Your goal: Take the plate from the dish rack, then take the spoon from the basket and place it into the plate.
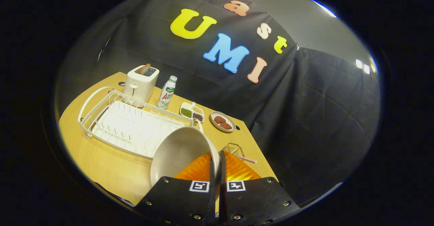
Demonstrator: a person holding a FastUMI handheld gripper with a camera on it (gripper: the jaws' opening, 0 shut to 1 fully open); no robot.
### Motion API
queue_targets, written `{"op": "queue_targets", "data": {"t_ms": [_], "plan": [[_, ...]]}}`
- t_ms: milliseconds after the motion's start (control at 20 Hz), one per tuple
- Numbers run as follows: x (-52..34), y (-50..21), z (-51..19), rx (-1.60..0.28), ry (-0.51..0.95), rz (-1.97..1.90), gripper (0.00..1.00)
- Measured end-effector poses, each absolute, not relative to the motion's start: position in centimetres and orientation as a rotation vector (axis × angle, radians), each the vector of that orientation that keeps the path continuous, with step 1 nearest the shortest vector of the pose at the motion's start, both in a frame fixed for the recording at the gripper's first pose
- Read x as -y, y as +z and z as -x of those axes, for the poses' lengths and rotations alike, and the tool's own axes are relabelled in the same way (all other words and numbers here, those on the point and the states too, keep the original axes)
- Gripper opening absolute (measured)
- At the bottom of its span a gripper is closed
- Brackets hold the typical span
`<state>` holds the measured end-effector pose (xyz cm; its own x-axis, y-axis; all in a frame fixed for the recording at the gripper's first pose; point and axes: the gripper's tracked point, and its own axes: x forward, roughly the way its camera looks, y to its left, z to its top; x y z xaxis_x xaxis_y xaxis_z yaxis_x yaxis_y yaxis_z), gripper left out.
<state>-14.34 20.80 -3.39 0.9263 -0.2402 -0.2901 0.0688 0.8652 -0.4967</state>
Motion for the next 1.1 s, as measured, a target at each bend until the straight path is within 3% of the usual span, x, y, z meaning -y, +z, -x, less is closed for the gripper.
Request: {"op": "queue_targets", "data": {"t_ms": [1100], "plan": [[-16.5, -16.6, 15.4, -0.624, -0.164, 0.371, 0.04]]}}
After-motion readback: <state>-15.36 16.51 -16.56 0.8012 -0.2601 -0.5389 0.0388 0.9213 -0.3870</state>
